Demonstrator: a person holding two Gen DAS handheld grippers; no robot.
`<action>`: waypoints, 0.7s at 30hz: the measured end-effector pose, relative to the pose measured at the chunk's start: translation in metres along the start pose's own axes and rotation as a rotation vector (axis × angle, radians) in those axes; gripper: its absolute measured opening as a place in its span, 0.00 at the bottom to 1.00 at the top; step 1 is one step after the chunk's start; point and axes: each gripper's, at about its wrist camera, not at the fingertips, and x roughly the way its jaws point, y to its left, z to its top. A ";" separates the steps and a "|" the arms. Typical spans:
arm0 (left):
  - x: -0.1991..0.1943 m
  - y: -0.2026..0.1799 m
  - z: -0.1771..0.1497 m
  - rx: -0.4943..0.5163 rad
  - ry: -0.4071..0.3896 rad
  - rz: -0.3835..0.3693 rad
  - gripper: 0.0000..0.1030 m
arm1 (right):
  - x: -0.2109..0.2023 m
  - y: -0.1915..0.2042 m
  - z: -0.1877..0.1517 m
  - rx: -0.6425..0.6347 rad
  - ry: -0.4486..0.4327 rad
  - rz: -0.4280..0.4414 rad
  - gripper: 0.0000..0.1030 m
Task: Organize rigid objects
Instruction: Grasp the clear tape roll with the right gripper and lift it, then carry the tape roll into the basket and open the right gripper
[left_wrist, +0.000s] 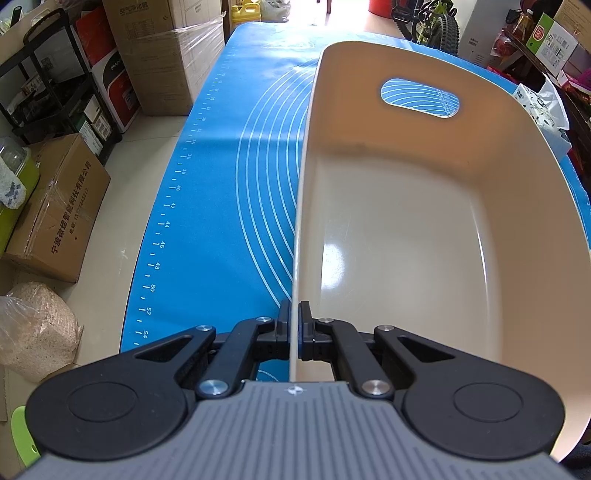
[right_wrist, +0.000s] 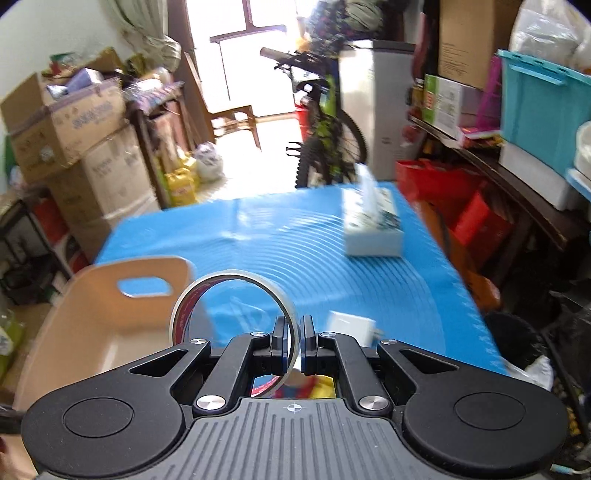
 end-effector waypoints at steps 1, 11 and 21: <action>0.000 -0.001 0.000 0.001 0.000 0.001 0.04 | 0.001 0.008 0.001 -0.010 -0.001 0.018 0.17; -0.002 0.000 -0.001 0.000 -0.004 -0.013 0.03 | 0.035 0.086 -0.017 -0.149 0.076 0.083 0.17; -0.003 0.003 -0.002 0.004 -0.012 -0.020 0.03 | 0.057 0.123 -0.050 -0.291 0.192 0.098 0.17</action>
